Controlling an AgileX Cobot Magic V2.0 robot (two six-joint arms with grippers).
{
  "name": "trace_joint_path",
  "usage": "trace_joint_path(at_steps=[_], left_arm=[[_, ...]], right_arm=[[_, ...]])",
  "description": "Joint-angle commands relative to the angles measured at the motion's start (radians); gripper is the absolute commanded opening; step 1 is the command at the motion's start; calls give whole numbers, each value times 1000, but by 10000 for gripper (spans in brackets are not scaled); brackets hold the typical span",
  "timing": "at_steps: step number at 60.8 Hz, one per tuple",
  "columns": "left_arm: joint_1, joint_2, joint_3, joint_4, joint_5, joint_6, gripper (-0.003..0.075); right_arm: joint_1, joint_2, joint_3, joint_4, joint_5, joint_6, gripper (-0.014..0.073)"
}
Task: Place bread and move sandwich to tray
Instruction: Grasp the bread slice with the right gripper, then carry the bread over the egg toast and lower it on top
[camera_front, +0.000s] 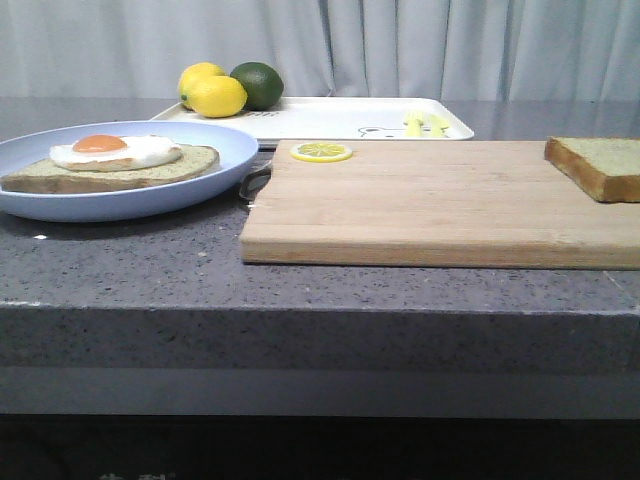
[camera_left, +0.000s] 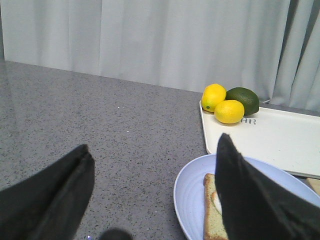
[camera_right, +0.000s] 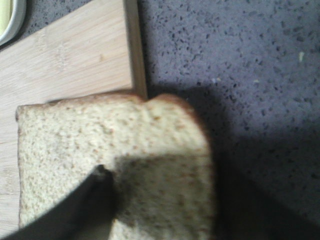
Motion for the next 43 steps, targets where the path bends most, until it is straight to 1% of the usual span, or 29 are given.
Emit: trace_joint_path(at_steps=[1, 2, 4, 6, 10, 20, 27, 35, 43], left_arm=[[2, 6, -34, 1, -79, -2, 495], [2, 6, -34, 1, -79, -2, 495], [2, 6, -34, 1, -79, -2, 495], [2, 6, -34, 1, -79, -2, 495], [2, 6, -34, 1, -79, -2, 495], [2, 6, -34, 1, -79, -2, 495], [2, 6, -34, 1, -79, -2, 495], [2, 6, -34, 1, -80, -2, 495], [2, 6, -34, 1, -87, -2, 495]], right_arm=[[-7, -40, -30, 60, 47, -15, 164], [-7, -40, -30, 62, 51, -15, 108], [-9, -40, -30, 67, 60, -15, 29], [-9, -40, -30, 72, 67, -15, -32], [-9, -45, -32, 83, 84, -15, -100], [-9, -100, -49, 97, 98, -15, -109], [-9, -180, -68, 165, 104, -15, -109], [6, -264, -70, 346, 119, -15, -109], [108, -283, -70, 545, 106, -17, -109]])
